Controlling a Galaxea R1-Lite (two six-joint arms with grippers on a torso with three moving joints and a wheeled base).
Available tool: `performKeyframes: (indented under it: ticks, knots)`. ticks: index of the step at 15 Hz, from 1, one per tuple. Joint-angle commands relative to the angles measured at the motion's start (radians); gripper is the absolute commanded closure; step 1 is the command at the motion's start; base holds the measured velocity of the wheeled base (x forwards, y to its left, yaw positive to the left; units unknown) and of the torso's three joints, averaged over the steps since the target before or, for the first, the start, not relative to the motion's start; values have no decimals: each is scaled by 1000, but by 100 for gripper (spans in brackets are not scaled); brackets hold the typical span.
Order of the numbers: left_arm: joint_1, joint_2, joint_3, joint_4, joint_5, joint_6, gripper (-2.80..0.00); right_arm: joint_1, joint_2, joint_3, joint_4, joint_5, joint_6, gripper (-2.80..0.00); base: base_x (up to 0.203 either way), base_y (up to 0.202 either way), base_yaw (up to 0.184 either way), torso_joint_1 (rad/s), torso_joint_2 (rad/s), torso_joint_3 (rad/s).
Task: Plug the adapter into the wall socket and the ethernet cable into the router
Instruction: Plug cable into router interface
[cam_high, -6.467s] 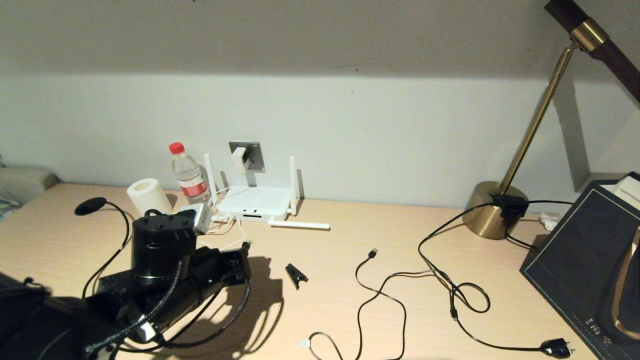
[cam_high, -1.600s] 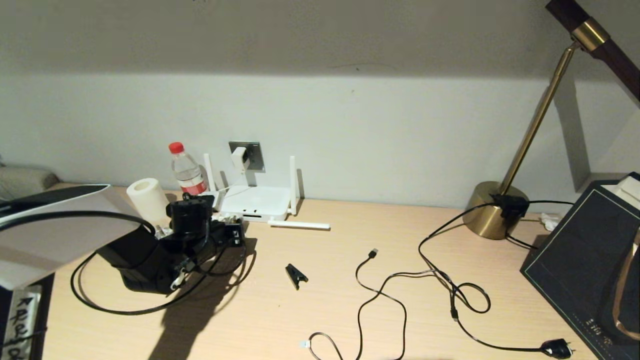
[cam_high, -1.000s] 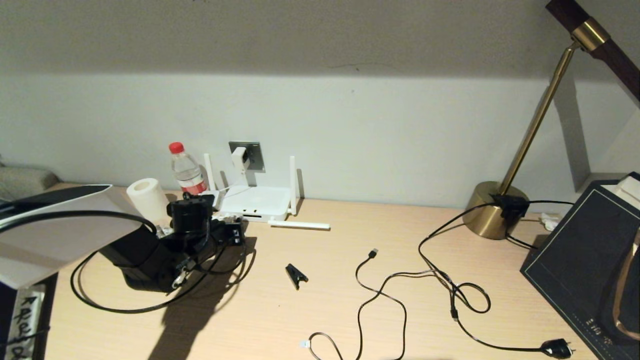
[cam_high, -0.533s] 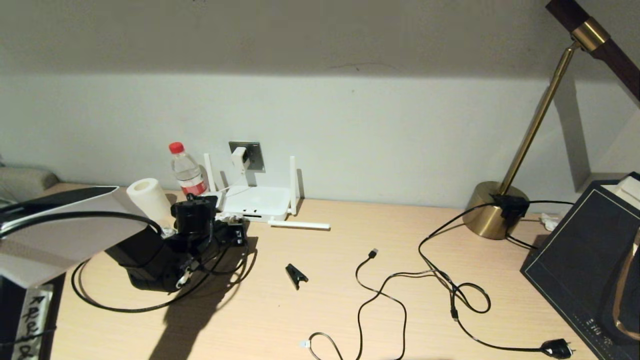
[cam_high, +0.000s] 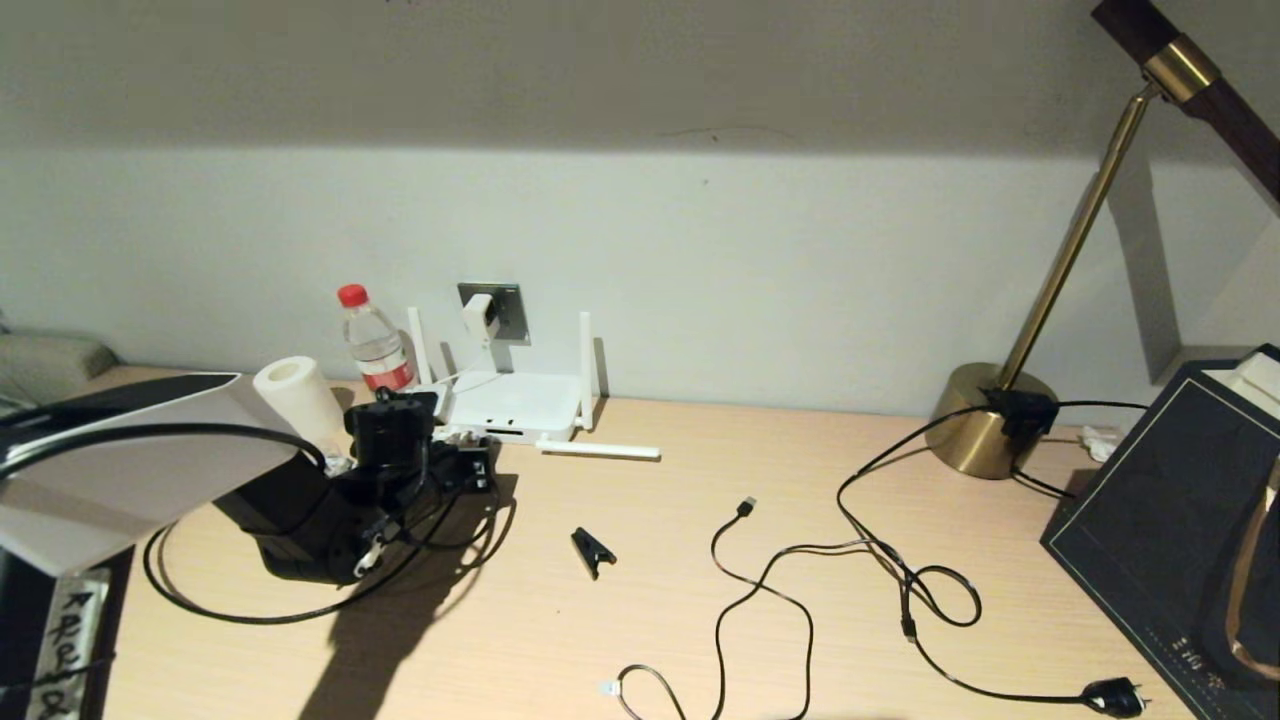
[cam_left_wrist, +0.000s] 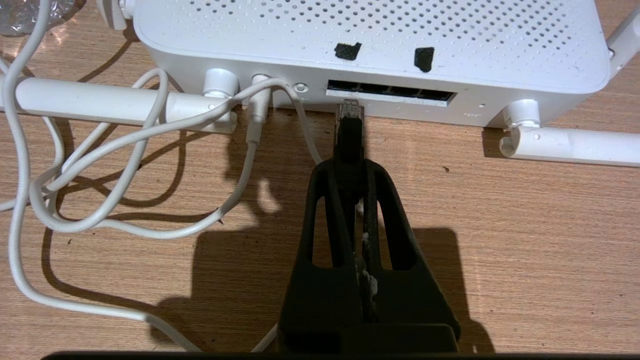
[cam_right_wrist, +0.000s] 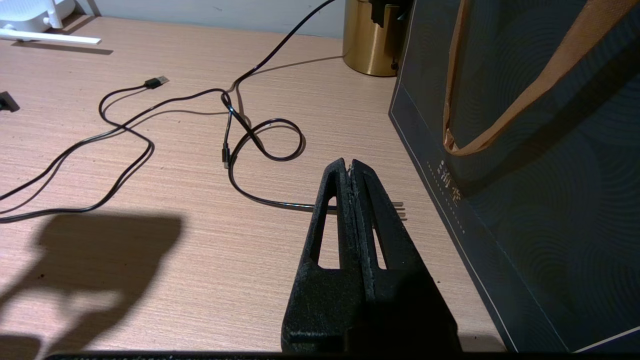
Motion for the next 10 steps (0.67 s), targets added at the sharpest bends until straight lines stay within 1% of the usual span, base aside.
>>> performKeyframes:
  ticks: [1, 10]
  knots:
    - [0, 1, -4, -5, 0, -1, 0, 0, 0, 0, 0, 0, -1, 0, 0, 0, 0, 0, 0, 0]
    - [0, 9, -14, -5, 0, -1, 0, 0, 0, 0, 0, 0, -2, 0, 0, 0, 0, 0, 0, 0]
